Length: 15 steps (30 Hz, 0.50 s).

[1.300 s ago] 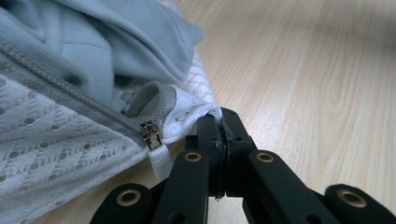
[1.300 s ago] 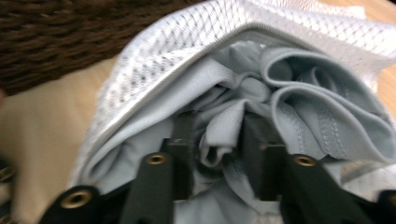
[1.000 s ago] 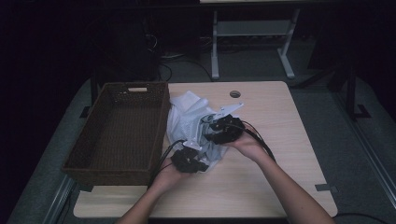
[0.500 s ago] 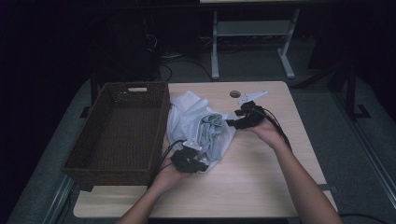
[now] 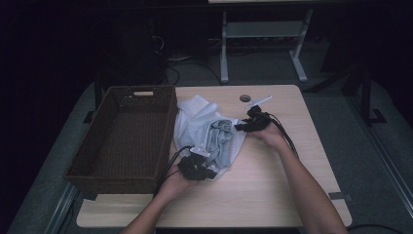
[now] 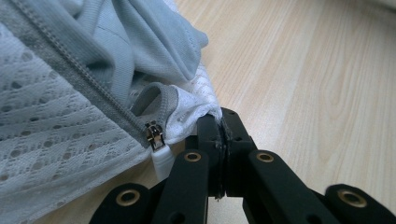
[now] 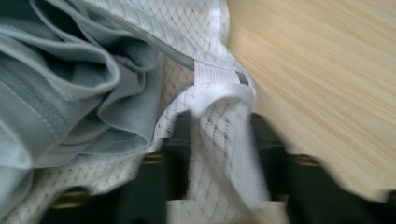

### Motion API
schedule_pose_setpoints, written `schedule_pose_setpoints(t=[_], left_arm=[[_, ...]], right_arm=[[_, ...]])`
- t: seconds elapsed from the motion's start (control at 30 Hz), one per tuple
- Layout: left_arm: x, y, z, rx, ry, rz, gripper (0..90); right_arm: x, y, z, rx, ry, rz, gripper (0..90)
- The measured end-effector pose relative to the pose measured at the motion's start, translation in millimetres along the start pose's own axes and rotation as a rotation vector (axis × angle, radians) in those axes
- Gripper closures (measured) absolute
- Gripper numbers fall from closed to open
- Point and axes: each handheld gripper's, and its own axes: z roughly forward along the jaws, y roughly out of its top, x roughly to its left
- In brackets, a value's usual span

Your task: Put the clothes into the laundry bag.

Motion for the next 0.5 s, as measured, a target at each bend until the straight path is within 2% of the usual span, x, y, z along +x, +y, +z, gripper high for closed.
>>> schedule_pose_setpoints(t=[0.07, 0.27, 0.5], left_arm=[[-0.2, 0.3, -0.9, -0.006, 0.004, 0.002, 88.3], [0.7, 0.2, -2.1, -0.008, 0.011, 0.001, 88.3], [4.4, -0.8, -6.1, -0.02, 0.029, -0.02, 88.3]], right_arm=[[0.4, -0.2, -2.1, -0.006, 0.009, -0.003, 85.8], [4.5, -5.6, -19.8, -0.012, -0.023, -0.049, 87.2], [25.0, -28.9, -47.8, 0.057, -0.085, -0.1, 87.3]])
